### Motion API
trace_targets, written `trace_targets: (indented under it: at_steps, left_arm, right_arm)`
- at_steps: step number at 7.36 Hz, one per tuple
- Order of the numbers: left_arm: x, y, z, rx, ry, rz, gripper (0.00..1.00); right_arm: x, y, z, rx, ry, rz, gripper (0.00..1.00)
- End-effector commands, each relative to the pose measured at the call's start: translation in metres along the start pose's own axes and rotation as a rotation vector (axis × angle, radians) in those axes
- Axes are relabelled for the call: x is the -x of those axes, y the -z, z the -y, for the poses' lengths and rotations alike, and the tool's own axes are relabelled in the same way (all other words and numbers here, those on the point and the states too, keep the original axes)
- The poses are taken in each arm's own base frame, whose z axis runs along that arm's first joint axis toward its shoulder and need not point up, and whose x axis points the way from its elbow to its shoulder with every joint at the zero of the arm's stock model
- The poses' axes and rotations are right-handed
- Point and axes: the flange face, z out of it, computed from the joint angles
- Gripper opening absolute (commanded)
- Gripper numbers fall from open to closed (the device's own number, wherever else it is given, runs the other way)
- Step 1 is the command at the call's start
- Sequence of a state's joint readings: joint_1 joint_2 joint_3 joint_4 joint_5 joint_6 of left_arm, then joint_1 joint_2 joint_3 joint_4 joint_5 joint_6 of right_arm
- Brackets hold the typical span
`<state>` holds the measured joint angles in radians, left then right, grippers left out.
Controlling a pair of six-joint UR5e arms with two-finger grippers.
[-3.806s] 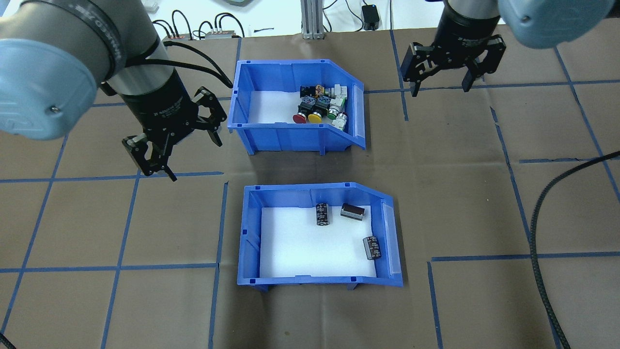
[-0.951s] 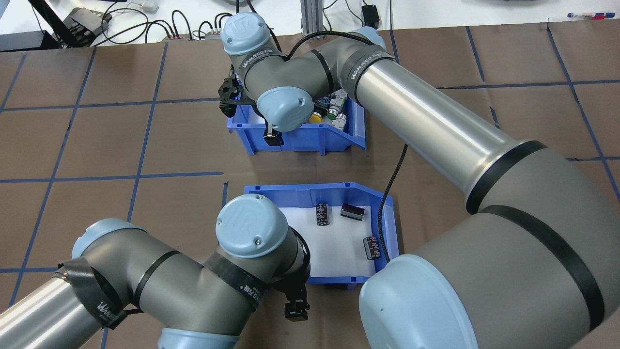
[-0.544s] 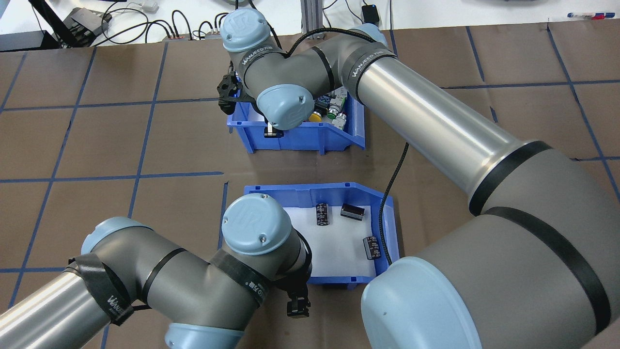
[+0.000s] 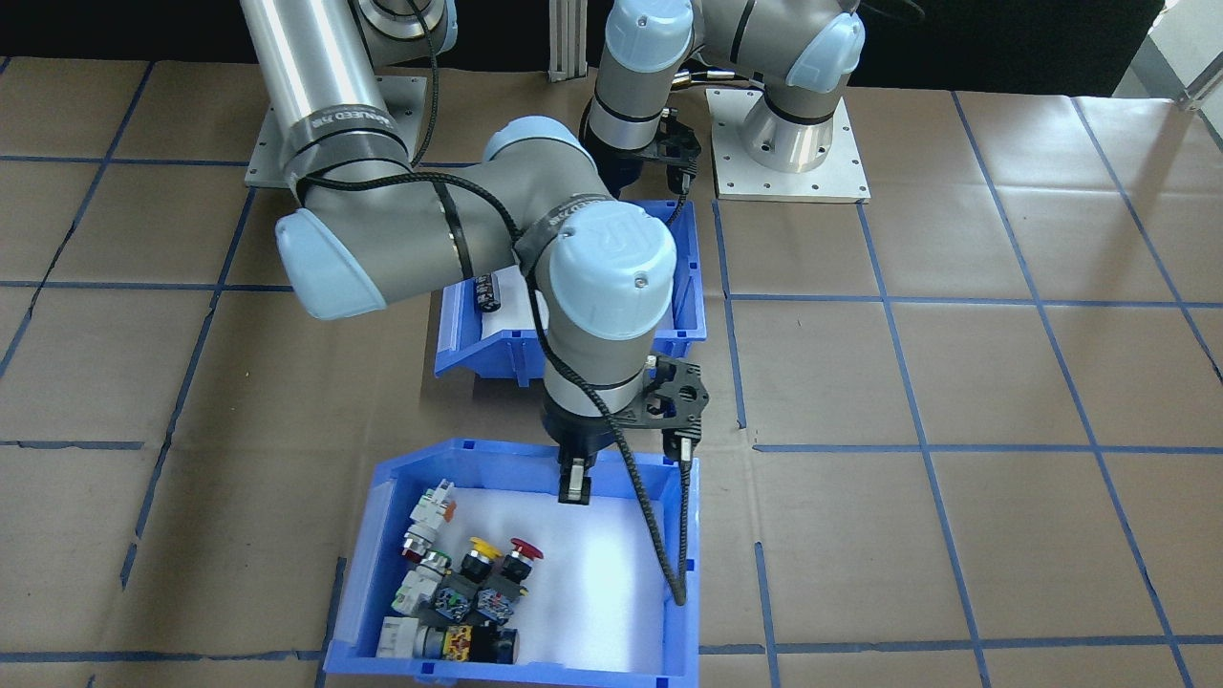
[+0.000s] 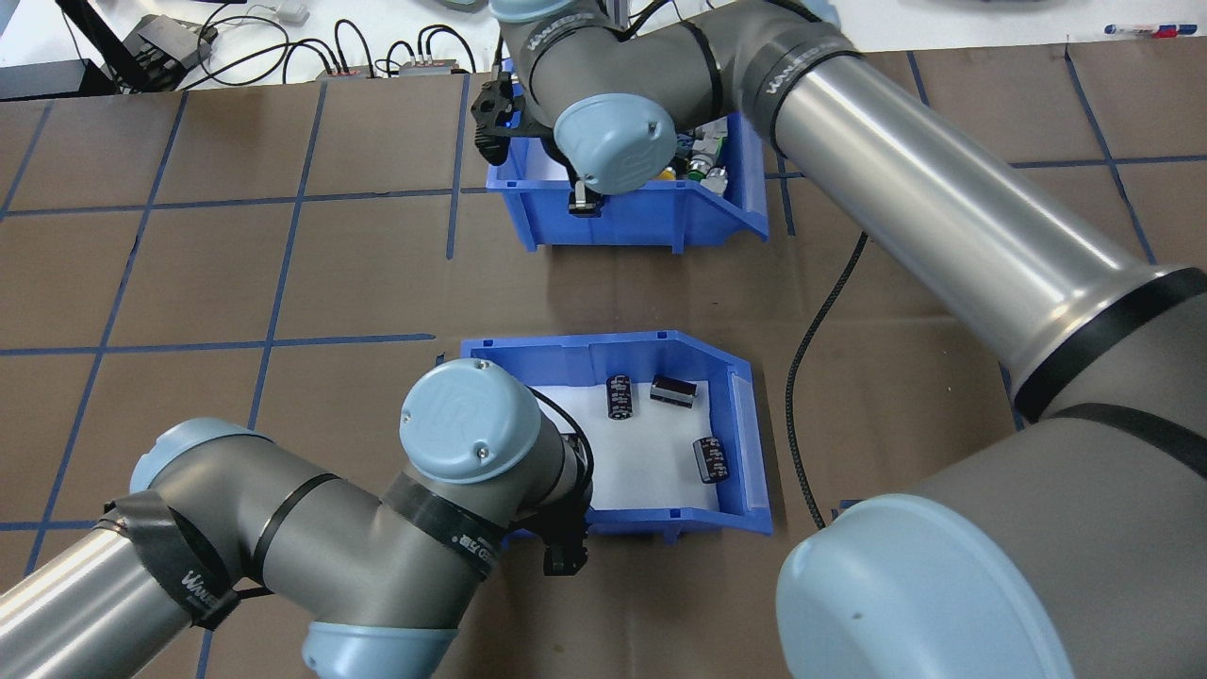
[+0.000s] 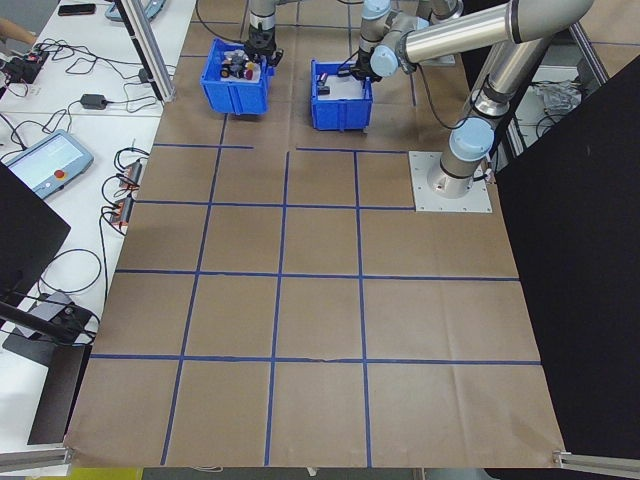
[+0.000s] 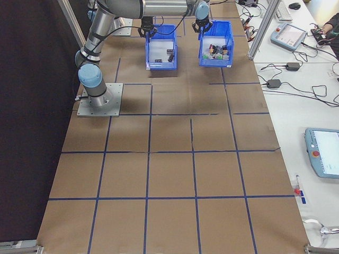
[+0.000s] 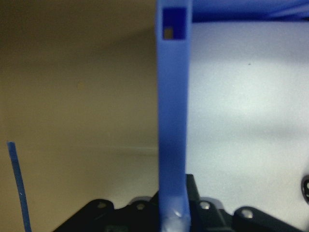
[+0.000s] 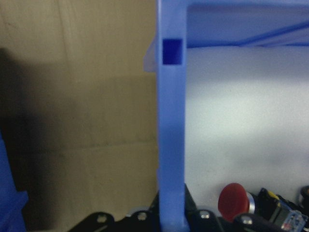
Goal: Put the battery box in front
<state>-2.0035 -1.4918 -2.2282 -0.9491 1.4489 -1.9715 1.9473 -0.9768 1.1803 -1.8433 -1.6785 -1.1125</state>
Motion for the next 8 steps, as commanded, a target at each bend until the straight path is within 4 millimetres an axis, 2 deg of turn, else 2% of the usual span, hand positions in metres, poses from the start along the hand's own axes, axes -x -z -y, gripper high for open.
trace_targets:
  at_steps: [1,2,3,4,5,6,8]
  left_arm:
    - [-0.039,0.015,0.045,-0.018,0.0,-0.041,0.0]
    - [-0.056,0.013,0.057,-0.019,0.017,-0.041,0.0]
    - [-0.078,0.015,0.067,-0.019,0.015,-0.047,0.0]
    - [-0.108,0.024,0.068,-0.019,0.019,-0.064,0.0]
    - [-0.148,0.031,0.061,-0.015,0.019,-0.083,0.0]
    - [-0.189,0.027,0.054,-0.014,0.02,-0.087,0.0]
    - [-0.257,0.022,0.037,0.004,0.009,-0.117,0.0]
  right_arm:
    - [-0.034,0.022,-0.087,0.052,0.01,-0.01,0.0]
    - [-0.038,0.027,-0.125,0.085,0.038,-0.011,0.0]
    - [-0.034,0.034,-0.166,0.091,0.043,0.001,0.0]
    - [-0.023,0.035,-0.206,0.088,0.062,0.019,0.0]
    - [-0.008,0.037,-0.245,0.081,0.074,0.033,0.0]
    - [0.007,0.04,-0.279,0.05,0.091,0.032,0.0]
    - [0.046,0.043,-0.329,0.009,0.12,0.045,0.0]
